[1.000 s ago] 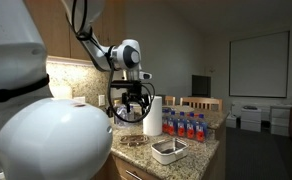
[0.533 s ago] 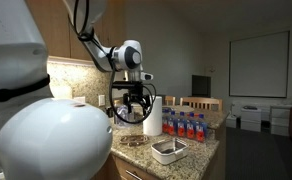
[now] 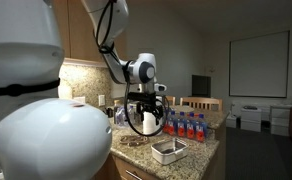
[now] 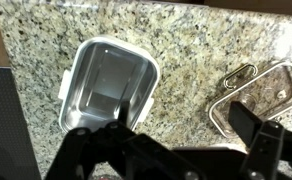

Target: Pick up the bowl and put it on the object

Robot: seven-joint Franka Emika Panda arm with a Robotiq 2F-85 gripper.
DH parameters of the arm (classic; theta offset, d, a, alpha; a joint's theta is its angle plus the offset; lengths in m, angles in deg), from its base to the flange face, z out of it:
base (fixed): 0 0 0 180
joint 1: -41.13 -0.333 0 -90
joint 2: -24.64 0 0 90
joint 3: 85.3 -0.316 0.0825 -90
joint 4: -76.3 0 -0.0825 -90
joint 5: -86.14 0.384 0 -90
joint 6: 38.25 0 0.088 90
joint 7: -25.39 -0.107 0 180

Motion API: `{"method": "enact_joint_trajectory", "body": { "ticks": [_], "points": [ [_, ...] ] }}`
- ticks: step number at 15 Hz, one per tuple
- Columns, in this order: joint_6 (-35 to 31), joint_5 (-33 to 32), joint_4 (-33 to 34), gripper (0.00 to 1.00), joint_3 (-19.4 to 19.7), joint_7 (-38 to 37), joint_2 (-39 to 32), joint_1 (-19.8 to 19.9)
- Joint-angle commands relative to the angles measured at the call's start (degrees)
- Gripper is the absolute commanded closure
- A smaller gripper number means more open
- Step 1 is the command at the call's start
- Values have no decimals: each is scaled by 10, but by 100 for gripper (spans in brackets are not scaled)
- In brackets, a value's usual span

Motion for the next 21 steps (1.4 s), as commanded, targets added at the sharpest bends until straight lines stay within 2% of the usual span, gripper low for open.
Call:
{"method": "enact_joint_trajectory", "body": {
  "ticks": [1, 3, 4, 15, 21],
  "points": [
    [-48, 20, 34, 0, 15, 51, -68, 1],
    [-71, 26, 48, 0, 18, 61, -93, 2],
    [-49, 8, 33, 0, 14, 30, -69, 2],
    [-51, 8, 41, 0, 14, 31, -80, 1],
    [-106, 31, 43, 0, 13, 50, -106, 0]
  ]
}}
